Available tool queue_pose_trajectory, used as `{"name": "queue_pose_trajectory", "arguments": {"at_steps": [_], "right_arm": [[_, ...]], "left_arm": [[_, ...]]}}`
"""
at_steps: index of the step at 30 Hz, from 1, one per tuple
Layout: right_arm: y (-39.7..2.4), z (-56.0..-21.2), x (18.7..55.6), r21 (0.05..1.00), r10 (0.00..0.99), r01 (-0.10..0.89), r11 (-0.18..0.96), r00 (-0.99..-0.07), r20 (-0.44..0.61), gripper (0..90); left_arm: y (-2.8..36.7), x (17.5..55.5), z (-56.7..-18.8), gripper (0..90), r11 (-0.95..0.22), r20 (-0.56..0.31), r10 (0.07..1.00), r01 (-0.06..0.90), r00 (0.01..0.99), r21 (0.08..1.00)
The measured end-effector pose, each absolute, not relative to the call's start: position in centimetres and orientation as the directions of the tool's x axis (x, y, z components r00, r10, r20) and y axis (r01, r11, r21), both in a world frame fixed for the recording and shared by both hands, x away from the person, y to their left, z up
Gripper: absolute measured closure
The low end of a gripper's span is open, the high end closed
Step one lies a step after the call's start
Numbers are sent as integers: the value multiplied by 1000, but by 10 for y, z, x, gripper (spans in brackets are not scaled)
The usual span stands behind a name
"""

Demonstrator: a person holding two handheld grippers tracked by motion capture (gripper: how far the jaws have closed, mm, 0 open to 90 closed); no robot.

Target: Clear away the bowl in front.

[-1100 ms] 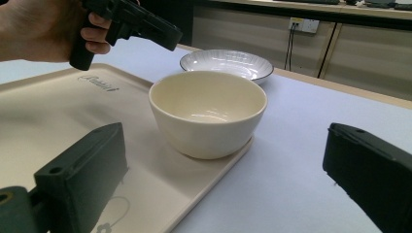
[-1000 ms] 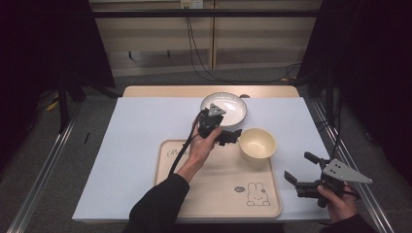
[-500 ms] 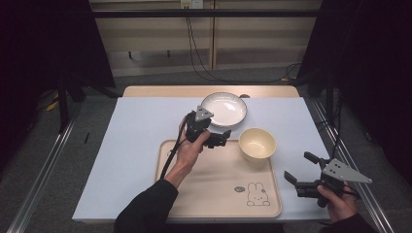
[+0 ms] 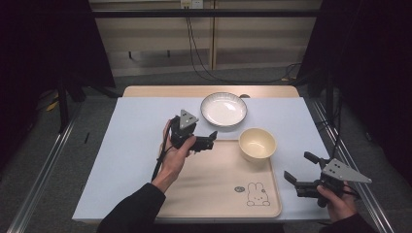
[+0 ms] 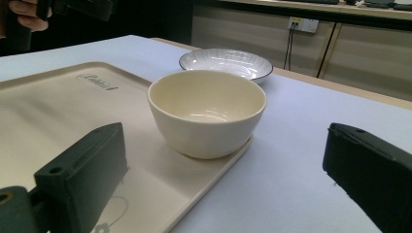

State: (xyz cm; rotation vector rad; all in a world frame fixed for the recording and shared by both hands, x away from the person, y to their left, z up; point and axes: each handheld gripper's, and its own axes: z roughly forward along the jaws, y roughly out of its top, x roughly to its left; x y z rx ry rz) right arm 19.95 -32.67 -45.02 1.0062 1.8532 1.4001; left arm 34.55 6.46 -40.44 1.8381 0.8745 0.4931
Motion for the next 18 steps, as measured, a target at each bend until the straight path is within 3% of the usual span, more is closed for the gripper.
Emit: {"name": "queue_pose_trajectory", "arguments": {"at_steps": [3, 18], "right_arm": [[-326, -450, 199, 965, 848, 215, 152, -530, -16, 17], [-326, -451, 201, 965, 848, 212, 158, -529, -22, 18]], "left_arm": [[73, 338, -402, 16, -262, -19, 756, 328, 655, 908], [121, 303, -406, 15, -203, -37, 801, 330, 598, 922]]}}
